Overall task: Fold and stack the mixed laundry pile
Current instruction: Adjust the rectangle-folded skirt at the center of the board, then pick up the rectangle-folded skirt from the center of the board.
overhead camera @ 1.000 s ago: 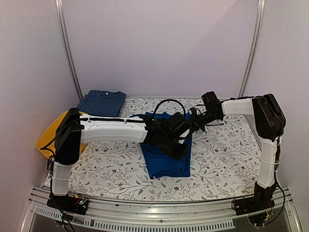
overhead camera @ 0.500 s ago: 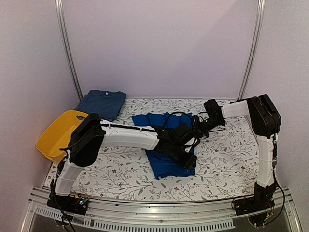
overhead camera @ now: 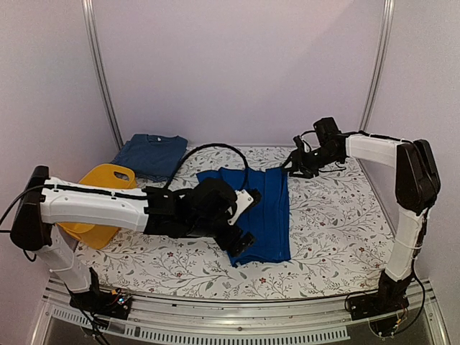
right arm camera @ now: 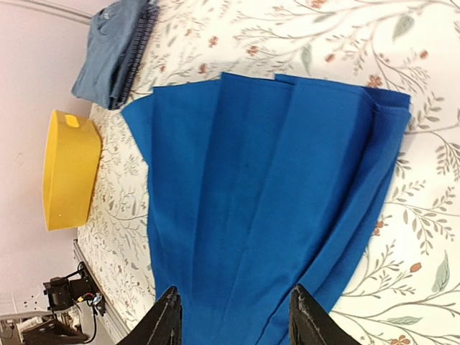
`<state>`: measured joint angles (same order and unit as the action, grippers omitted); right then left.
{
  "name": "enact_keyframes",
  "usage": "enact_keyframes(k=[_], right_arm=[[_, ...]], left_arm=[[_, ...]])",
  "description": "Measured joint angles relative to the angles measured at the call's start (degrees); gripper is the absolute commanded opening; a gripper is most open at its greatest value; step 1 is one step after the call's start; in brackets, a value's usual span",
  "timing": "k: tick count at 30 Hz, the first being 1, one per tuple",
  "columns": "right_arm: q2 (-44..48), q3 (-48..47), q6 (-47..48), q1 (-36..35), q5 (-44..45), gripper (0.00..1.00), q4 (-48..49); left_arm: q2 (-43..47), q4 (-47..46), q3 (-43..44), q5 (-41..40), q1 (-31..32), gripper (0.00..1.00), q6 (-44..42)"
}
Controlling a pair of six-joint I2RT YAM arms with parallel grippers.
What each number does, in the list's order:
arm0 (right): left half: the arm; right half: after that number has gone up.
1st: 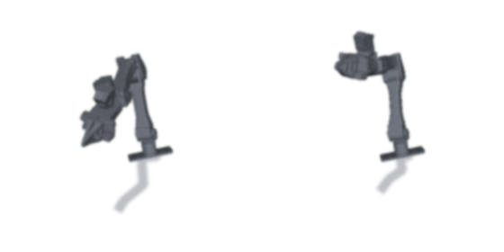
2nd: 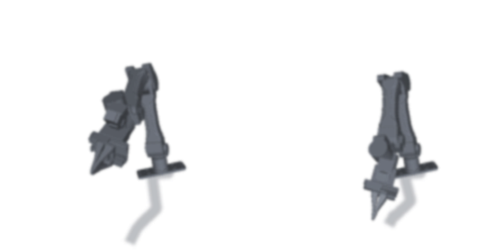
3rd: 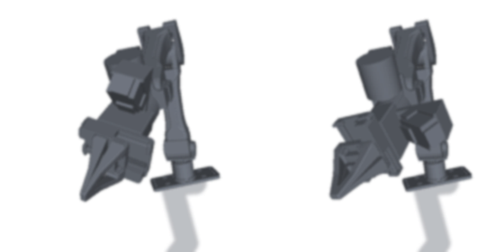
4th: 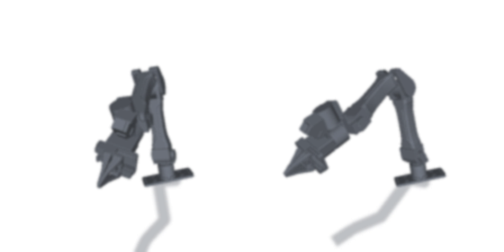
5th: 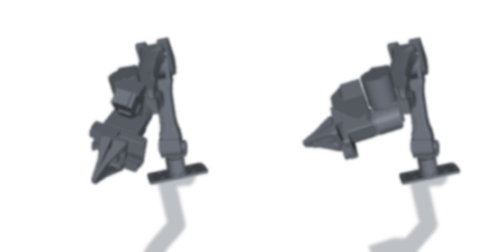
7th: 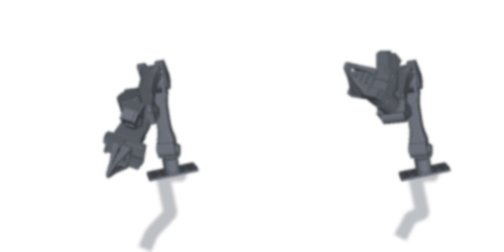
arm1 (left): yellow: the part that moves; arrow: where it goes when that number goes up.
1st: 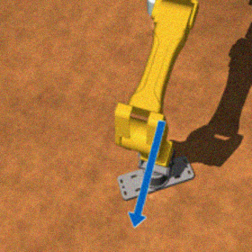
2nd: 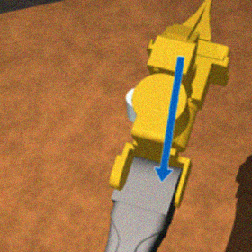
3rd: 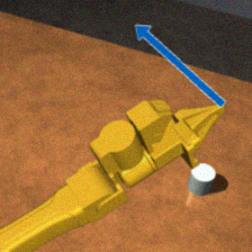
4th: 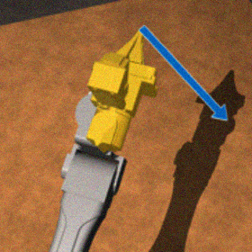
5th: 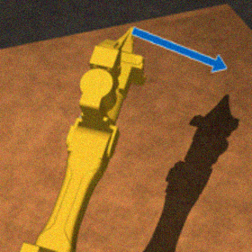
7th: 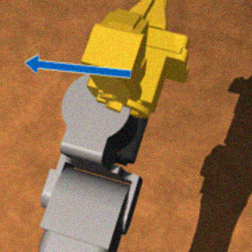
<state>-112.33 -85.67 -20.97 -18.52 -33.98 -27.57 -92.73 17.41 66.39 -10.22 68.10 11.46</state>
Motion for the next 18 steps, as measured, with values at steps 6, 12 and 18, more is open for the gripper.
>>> enact_keyframes(k=[6,12,18], right_arm=[[1.11,-0.24,1.77,-3.58,-4.81,0.44,1.18],[-3.39,-0.24,2.23,-7.72,-8.79,0.41,2.62],[-7.41,-1.88,2.67,-8.79,-11.10,0.39,2.75]], left_arm=[[-8.22,0.15,-3.58,-10.32,7.04,1.00,-6.51],[-14.21,-0.87,-1.64,-16.04,8.59,0.99,-10.51],[-20.37,-3.74,1.33,-19.96,9.18,0.86,-14.95]])
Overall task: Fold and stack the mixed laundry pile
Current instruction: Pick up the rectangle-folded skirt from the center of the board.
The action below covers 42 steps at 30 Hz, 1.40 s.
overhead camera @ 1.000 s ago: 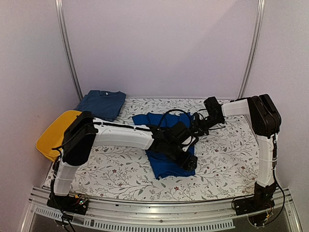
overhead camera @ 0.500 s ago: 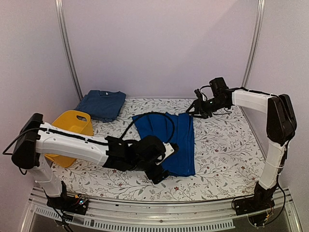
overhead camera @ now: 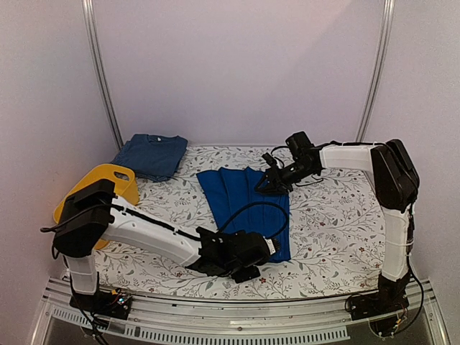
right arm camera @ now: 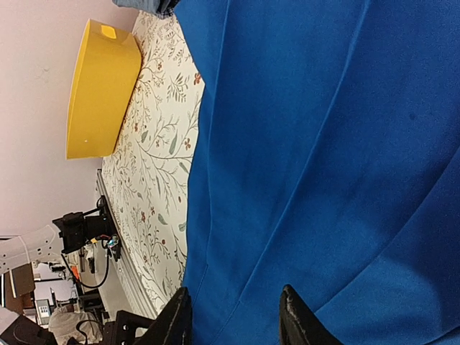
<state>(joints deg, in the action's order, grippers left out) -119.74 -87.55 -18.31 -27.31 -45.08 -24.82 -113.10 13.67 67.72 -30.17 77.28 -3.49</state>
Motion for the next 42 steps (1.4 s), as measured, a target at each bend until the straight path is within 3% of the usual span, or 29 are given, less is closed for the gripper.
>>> enact_keyframes(k=[5,7,10,12,17,26,32,36,42], right_arm=[[-3.06,-2.89,1.40,0.00,-0.79,0.37,-0.02],[-4.31,-3.56,1.84,0.00,-0.98,0.36,0.07],[-6.01,-3.65,2.71,0.00,-0.96,0.35,-0.31],[-7.13,-3.65,3.26,-0.02,-0.96,0.36,-0.70],[-8.17,-2.67,5.97,-0.81,-0.46,0.35,-1.84],[-2.69,1.81,11.52,-2.32,-0.90,0.41,-5.77],[2.27,-0.98,11.61,-3.69,-8.50,0.36,-1.77],[0.35,1.27,11.67,-8.26,-12.04,0.33,1.09],[-4.17,12.79,11.72,-16.39,-13.90,0.32,3.08]], left_arm=[[-3.28,-2.95,2.27,-4.20,0.22,0.71,-4.48],[-4.44,-3.82,2.95,-6.10,0.22,0.54,-6.45],[-5.46,-4.26,3.41,-7.61,0.20,0.14,-7.76],[-5.53,-3.48,3.41,-7.32,0.20,0.00,-8.83],[-2.69,-1.57,2.80,-3.43,0.07,0.00,-9.90],[12.31,6.84,1.44,10.80,0.35,0.00,-7.76],[14.32,13.00,2.64,19.80,1.22,0.00,-4.92],[14.32,17.00,4.76,22.91,1.18,0.00,-3.65],[14.38,22.12,10.73,26.73,-0.87,0.00,-2.12]])
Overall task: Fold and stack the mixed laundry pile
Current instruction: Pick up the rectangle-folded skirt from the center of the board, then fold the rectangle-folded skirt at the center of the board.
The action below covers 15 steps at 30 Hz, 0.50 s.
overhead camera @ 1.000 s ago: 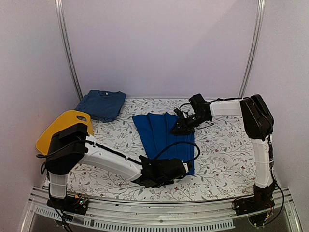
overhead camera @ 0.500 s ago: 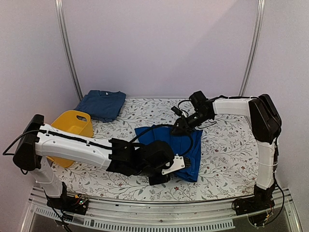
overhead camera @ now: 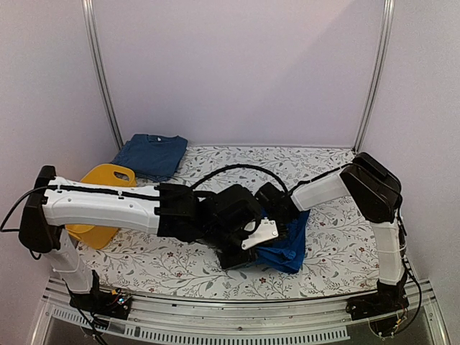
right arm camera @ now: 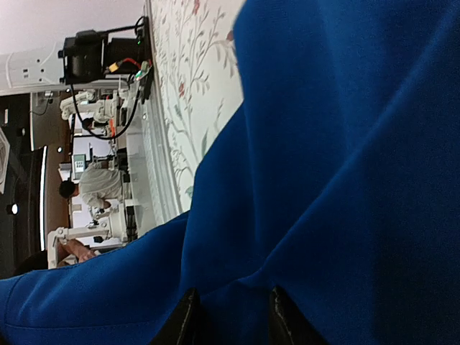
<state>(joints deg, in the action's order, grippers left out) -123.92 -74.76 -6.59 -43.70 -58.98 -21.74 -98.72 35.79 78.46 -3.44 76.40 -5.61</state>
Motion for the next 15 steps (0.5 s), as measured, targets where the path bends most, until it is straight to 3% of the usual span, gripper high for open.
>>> enact_keyframes(k=[3,8,15], right_arm=[[0.09,3.02,-0.17,-3.34,-3.10,0.33,0.83],[1.86,3.26,-0.94,-5.66,-3.56,0.50,0.96],[6.93,-5.95,-0.98,0.70,-1.38,0.59,-3.58]], left_arm=[[0.63,1.88,2.54,2.43,-2.45,0.00,0.35],[1.68,4.55,4.42,6.60,-6.93,0.00,0.24],[1.75,5.42,4.66,12.44,-8.70,0.00,-0.94]])
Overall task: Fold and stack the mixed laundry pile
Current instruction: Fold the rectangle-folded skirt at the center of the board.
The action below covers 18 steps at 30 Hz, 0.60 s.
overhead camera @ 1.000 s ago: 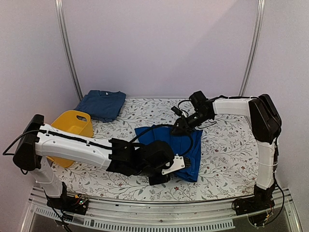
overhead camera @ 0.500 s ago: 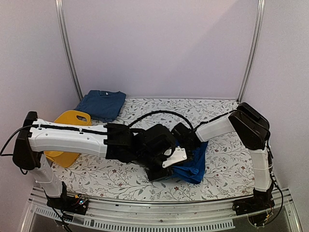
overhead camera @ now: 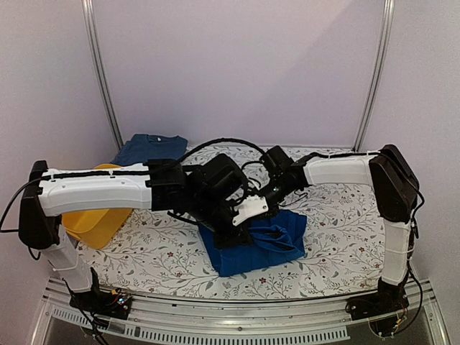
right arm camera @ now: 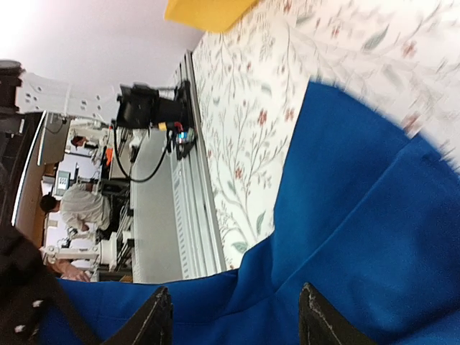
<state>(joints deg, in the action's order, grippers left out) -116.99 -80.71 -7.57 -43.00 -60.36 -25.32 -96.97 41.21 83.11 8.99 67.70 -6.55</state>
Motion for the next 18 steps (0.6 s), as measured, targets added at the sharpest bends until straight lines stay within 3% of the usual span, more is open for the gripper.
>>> enact_keyframes(k=[8,14,18], right_arm=[[-2.99,-12.22,-0.57,12.74,6.23,0.55,-0.76],[-13.53,-14.25,-0.94,12.50,10.21,0.43,-3.67],[-16.92,-13.73,-0.04,11.91,7.48,0.39,-5.77]], left_arm=[[-1.88,0.26,0.74,4.57,-4.31,0.01,-2.19],[-7.45,0.24,4.28,3.76,-8.59,0.05,-4.44],[-12.61,0.13,7.80,1.90,-10.45,0.06,-6.14]])
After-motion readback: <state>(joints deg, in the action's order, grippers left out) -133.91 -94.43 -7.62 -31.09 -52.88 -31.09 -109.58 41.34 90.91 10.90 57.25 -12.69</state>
